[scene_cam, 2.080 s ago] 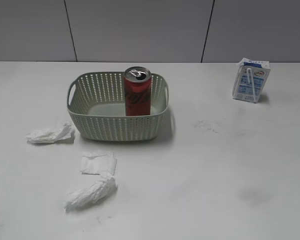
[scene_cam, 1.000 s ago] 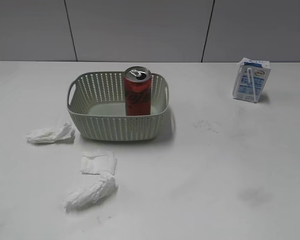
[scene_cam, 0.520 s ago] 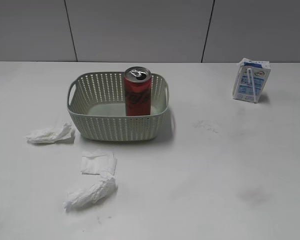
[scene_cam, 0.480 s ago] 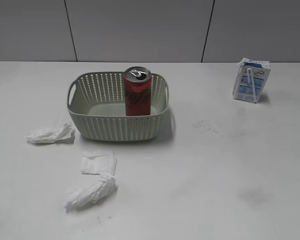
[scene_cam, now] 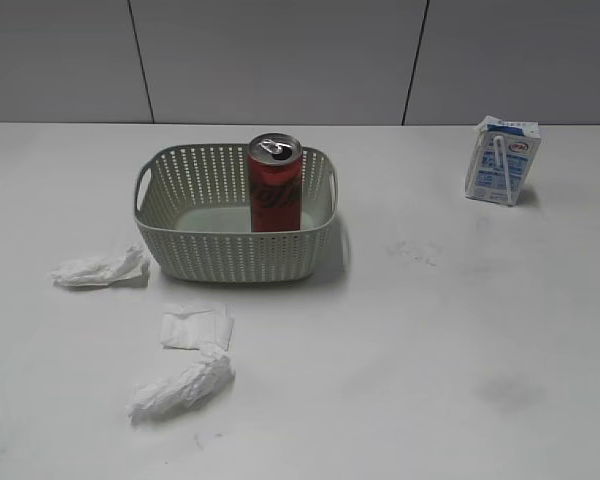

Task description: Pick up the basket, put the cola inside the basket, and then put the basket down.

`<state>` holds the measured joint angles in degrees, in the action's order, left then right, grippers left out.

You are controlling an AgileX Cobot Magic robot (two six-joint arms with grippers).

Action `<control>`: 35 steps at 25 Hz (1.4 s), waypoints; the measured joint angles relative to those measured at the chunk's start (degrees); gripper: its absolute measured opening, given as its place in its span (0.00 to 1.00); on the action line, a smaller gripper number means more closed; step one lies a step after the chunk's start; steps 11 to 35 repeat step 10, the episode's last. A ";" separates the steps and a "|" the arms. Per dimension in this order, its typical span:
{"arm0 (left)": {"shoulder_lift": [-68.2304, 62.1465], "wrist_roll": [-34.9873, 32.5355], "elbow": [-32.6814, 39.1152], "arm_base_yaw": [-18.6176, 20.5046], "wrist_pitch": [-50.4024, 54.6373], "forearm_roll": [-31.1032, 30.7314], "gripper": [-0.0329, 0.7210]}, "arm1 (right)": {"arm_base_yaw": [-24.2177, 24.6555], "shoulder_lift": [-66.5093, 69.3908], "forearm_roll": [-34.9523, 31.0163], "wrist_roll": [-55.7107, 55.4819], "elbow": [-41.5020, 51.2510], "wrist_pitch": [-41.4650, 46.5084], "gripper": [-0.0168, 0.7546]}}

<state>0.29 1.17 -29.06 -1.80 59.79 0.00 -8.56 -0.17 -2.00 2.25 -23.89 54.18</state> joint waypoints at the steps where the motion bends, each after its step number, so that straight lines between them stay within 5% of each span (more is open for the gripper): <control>1: 0.00 0.00 0.00 0.00 0.00 0.00 0.76 | 0.00 0.00 0.00 0.00 0.00 0.00 0.71; 35: 0.00 0.00 0.00 0.00 0.00 0.00 0.76 | 0.00 0.00 0.00 0.00 0.00 0.00 0.71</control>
